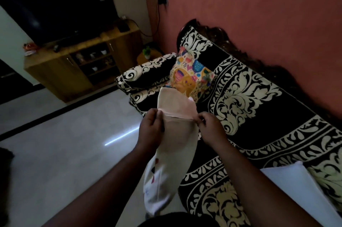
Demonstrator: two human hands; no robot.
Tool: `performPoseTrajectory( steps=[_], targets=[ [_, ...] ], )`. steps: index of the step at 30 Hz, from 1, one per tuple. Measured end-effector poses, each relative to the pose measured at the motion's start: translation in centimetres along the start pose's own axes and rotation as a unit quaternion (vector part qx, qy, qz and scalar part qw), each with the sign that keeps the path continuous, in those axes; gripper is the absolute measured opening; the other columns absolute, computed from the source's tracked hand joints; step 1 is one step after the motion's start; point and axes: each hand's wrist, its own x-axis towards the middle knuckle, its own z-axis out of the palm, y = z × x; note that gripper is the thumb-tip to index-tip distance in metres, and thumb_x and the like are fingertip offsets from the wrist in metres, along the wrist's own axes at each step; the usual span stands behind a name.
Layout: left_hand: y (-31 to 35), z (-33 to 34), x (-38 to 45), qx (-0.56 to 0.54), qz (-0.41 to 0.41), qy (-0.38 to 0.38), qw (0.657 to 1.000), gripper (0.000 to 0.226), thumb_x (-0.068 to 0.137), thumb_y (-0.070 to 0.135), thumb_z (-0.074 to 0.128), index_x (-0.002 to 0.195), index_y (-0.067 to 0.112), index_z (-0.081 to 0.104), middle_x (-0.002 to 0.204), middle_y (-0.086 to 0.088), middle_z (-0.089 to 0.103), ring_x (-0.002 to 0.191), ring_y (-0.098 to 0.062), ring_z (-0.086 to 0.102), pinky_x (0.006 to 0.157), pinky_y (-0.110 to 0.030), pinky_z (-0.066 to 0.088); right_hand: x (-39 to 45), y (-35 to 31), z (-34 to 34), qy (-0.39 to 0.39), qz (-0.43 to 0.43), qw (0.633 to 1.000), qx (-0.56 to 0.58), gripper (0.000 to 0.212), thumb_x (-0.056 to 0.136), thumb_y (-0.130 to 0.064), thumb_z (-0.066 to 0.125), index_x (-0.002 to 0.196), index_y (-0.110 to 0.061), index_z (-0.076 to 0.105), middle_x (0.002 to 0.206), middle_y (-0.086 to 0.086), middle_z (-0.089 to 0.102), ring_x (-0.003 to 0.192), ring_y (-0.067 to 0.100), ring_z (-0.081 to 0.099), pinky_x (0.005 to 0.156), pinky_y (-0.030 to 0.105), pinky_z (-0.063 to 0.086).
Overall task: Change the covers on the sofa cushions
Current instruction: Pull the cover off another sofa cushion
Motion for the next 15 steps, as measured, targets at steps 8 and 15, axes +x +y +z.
performPoseTrajectory(
  steps=[8,15],
  targets=[
    [2.8,-3.7,2.9,-0.154,-0.032,0.292,0.943,0.031,0.107,0.020,0.043,0.078,0.019,0.051,0.079,-0.001,0.056,0.079,-0.018,0.051,0.071,-0.031,0.042,2.6,0.0,-2.2,0.064,0.025,0.996,-0.050,0.022,0.102,-0.028,0.055,0.105,-0.009,0.065,0.108,0.012,0.064,0.101,0.032,0.059,0.072,0.032,0.036],
    [7.1,-8.0,4.8,-0.167,0.022,0.290,0.942,0.019,0.103,0.015,0.044,0.092,0.013,0.059,0.079,0.004,0.060,0.066,-0.004,0.057,0.058,-0.016,0.048,3.7,1.9,-4.6,0.063,0.088,0.988,-0.109,0.016,0.096,-0.025,0.057,0.104,-0.014,0.065,0.111,0.012,0.063,0.102,0.036,0.061,0.079,0.040,0.048]
  ],
)
